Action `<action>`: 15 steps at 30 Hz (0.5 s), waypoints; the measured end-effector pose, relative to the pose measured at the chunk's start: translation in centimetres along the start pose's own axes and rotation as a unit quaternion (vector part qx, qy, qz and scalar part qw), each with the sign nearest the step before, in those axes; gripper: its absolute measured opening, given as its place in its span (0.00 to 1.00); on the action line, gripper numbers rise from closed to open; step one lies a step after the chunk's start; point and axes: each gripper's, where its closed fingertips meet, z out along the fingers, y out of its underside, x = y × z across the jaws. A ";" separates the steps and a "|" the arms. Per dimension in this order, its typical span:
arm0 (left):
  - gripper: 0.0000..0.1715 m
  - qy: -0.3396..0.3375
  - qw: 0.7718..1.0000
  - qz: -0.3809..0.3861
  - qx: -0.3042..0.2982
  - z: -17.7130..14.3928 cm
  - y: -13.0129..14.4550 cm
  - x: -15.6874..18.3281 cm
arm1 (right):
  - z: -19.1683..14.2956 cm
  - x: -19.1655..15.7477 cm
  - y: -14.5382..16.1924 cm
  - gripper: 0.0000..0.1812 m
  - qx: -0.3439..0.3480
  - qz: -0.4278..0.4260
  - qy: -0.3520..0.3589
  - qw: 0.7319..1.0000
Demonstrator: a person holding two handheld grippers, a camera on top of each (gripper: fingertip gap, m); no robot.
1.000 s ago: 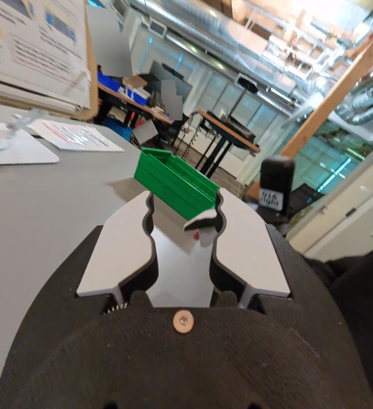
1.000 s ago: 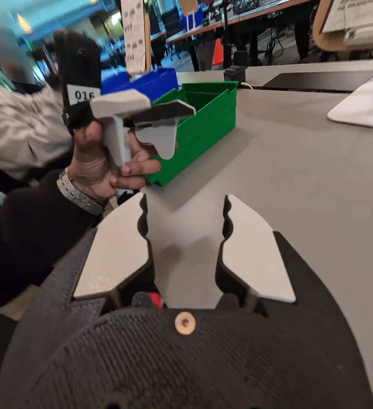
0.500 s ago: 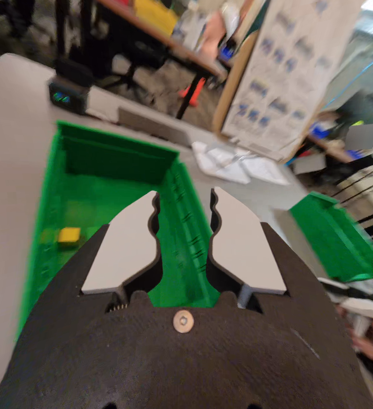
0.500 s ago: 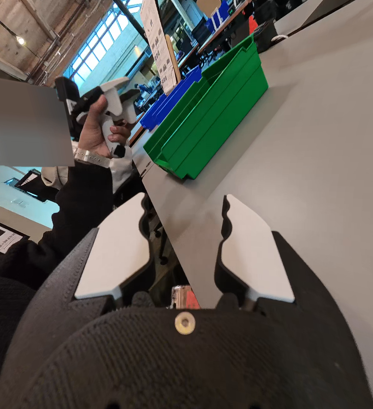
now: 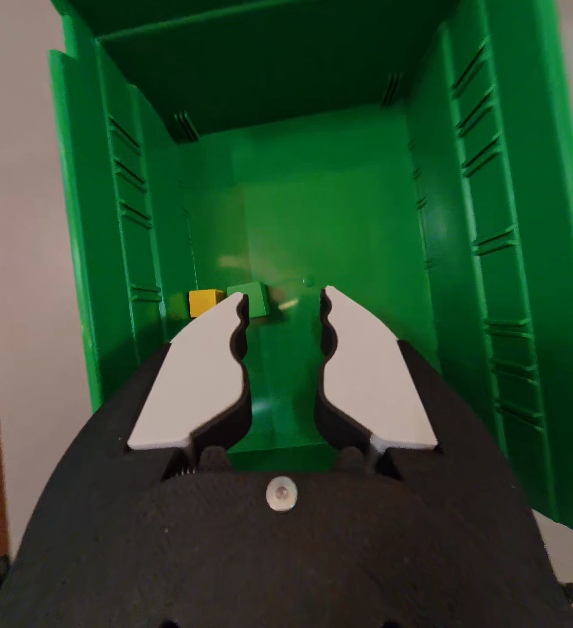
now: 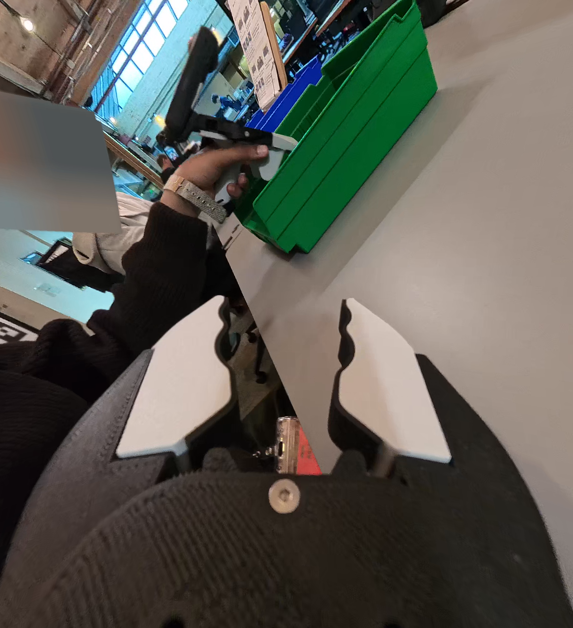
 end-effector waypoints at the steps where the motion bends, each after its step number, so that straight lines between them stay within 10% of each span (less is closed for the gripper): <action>1: 0.26 -0.007 1.000 0.011 -0.023 0.5 0.2 -0.1 | -0.1 0.0 -0.1 0.35 0.003 0.008 -0.004 1.000; 15: 0.24 -0.005 0.998 -0.018 -0.065 3.6 1.9 -1.1 | -0.2 -0.1 -0.5 0.34 0.009 0.043 -0.026 0.999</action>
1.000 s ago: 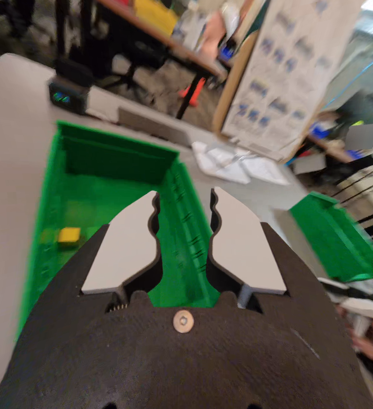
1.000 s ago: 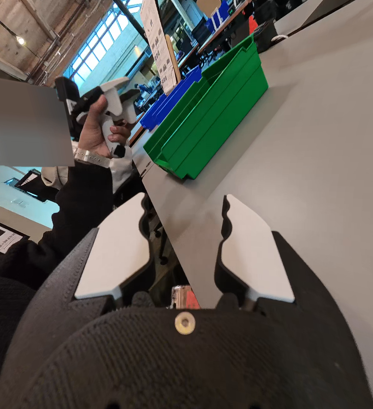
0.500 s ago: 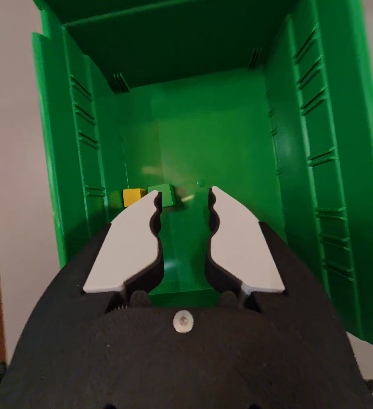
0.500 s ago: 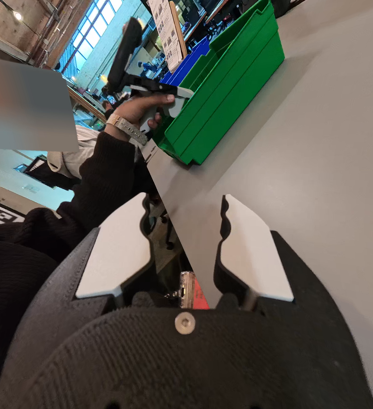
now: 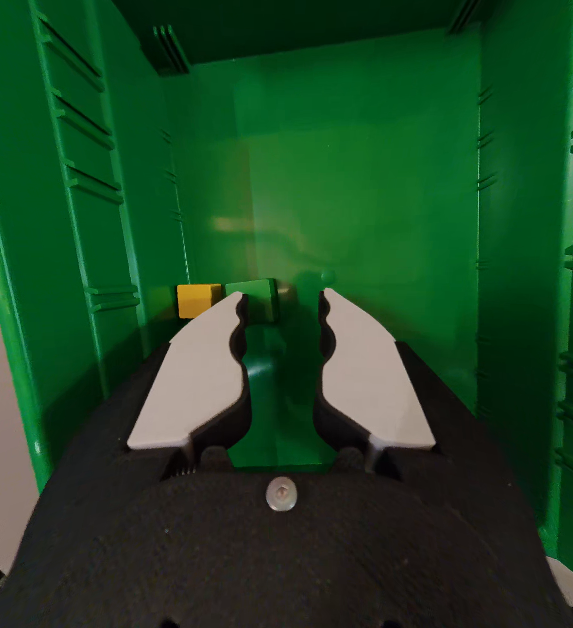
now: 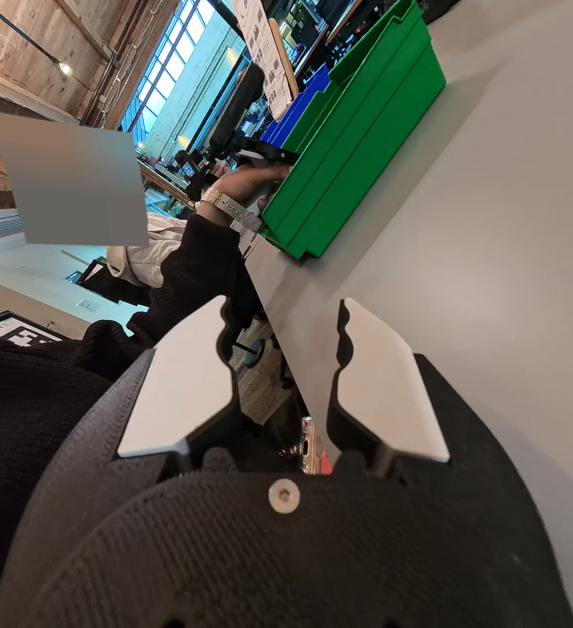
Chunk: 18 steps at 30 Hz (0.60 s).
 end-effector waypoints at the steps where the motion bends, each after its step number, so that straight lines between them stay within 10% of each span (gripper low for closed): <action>1: 0.22 -0.007 1.000 0.003 0.002 0.1 0.0 -0.1 | 0.0 0.0 0.1 0.33 -0.002 -0.004 0.002 1.000; 18: 0.26 -0.067 0.997 0.037 0.004 0.4 0.1 -1.1 | 0.8 -0.4 1.5 0.32 -0.032 -0.048 0.015 0.998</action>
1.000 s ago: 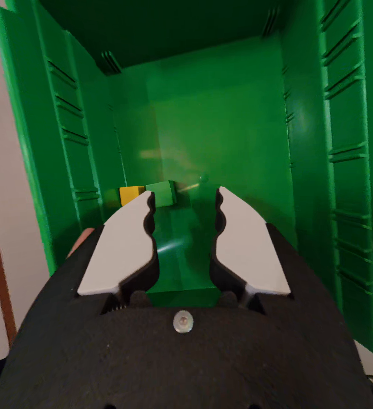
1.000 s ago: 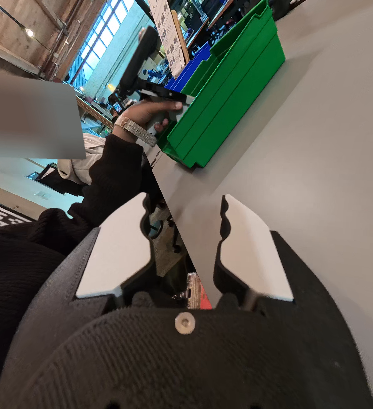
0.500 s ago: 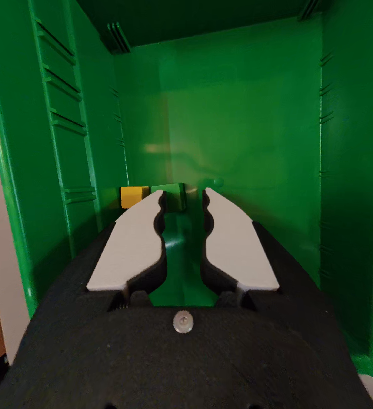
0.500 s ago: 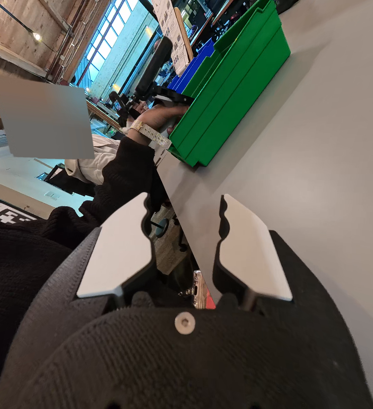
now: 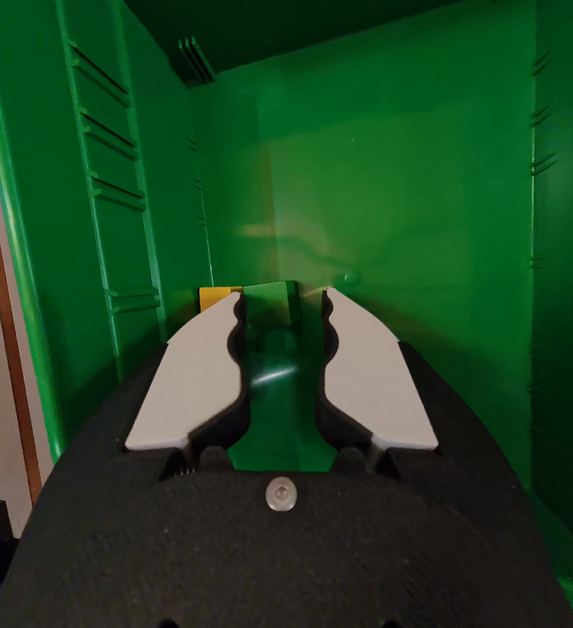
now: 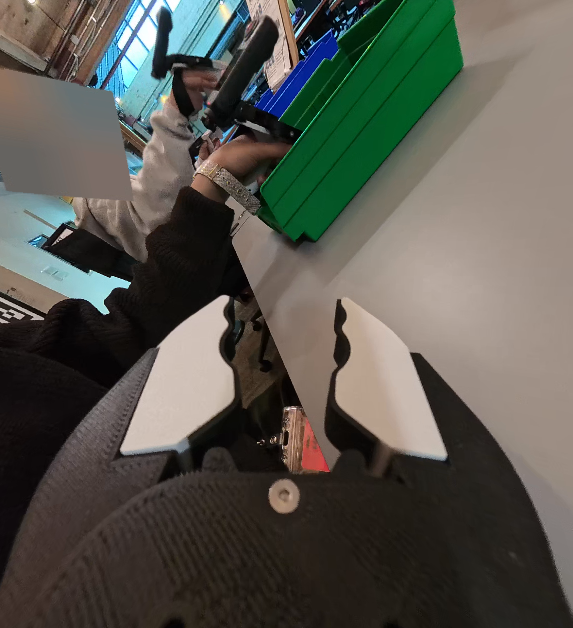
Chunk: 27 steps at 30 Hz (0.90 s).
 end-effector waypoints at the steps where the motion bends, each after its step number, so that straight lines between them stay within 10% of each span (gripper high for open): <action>1: 0.27 -0.003 1.000 0.001 0.001 0.1 0.0 -0.1 | 0.0 0.0 0.1 0.32 -0.002 -0.001 0.001 1.000; 6: 0.17 -0.018 1.000 0.009 0.007 0.1 -0.1 -0.6 | 0.1 0.2 0.1 0.31 -0.003 0.001 0.003 1.000; 27: 0.29 -0.019 0.999 0.024 -0.014 0.7 0.6 0.1 | 0.3 -0.1 0.3 0.31 -0.008 0.007 -0.007 1.000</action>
